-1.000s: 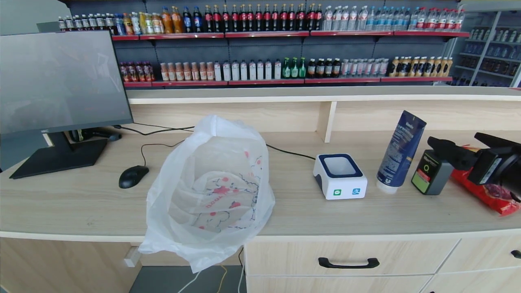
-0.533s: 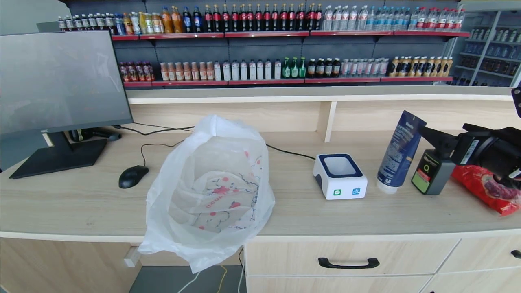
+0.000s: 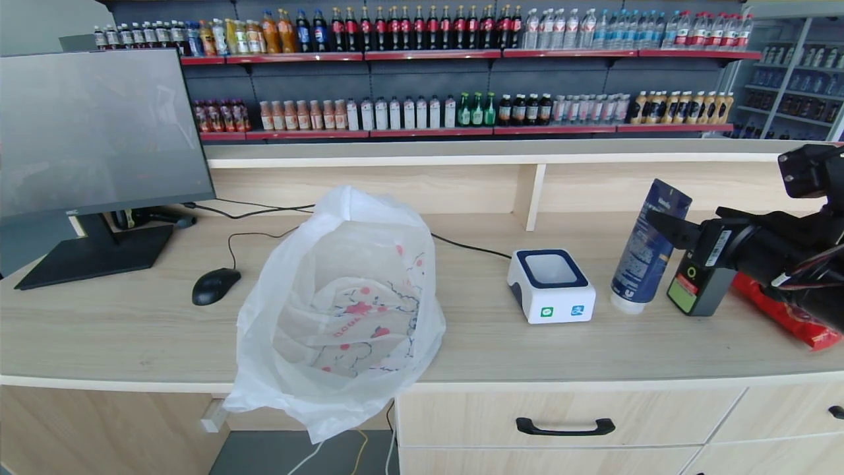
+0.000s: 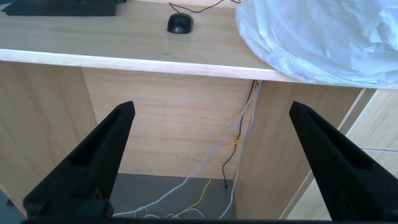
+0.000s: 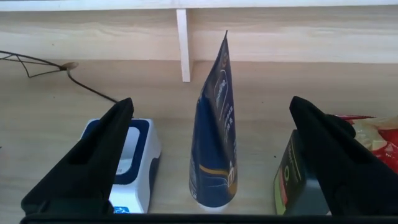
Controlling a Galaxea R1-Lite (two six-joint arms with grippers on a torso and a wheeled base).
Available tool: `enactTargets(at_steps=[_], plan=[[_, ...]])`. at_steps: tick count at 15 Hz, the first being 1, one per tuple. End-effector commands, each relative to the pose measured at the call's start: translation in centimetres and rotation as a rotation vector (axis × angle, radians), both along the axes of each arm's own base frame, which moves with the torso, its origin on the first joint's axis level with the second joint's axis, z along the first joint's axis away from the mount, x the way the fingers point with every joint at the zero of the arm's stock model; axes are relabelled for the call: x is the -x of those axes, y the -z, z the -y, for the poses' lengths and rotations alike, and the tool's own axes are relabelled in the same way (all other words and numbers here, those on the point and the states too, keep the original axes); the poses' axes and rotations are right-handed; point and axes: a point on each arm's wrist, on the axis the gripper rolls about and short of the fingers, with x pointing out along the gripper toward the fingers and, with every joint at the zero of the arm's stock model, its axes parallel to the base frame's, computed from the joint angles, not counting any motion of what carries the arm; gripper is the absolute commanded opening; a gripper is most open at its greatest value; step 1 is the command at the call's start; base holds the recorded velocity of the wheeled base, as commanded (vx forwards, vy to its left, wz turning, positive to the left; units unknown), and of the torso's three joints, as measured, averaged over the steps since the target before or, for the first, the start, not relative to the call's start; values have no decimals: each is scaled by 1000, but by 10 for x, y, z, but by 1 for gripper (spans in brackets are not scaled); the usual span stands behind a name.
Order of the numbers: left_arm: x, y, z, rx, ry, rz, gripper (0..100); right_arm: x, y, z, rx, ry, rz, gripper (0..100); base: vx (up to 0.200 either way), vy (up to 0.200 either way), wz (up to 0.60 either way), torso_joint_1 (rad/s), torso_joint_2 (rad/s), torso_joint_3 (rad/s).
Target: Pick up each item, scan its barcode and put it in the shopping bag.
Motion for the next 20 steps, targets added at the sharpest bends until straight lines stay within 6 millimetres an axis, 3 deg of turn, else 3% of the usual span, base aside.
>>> enactTargets(at_steps=[1, 8, 20], plan=[[0, 0, 0, 0, 0, 0, 100, -3, 2, -1, -11, 13, -6, 100, 0, 0, 0, 0, 0, 0], [0, 0, 0, 0, 0, 0, 100, -29, 25, -3, -8, 19, -6, 100, 0, 0, 0, 0, 0, 0], [0, 0, 0, 0, 0, 0, 100, -51, 53, -3, 12, 24, -1, 100, 0, 0, 0, 0, 0, 0]])
